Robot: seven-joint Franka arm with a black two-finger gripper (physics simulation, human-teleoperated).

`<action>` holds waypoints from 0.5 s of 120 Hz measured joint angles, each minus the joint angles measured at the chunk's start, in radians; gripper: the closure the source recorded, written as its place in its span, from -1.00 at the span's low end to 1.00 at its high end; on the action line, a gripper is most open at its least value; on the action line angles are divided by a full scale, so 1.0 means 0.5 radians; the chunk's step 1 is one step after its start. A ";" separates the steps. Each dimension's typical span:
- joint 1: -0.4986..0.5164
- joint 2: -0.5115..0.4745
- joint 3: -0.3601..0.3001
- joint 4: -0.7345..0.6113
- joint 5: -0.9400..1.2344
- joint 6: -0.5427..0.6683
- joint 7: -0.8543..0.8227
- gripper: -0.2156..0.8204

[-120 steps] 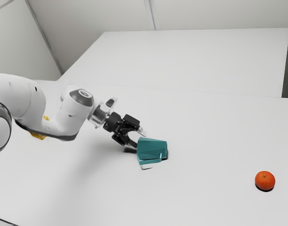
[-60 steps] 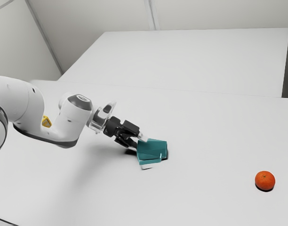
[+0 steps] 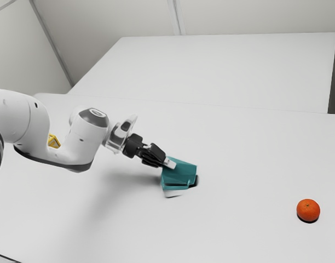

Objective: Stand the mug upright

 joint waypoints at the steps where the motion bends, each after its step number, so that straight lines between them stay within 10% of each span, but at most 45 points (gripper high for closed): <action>1: 0.000 -0.002 0.000 0.000 0.000 0.000 0.002 0.68; 60: -0.112 -0.077 0.000 0.024 0.172 0.172 0.063 0.89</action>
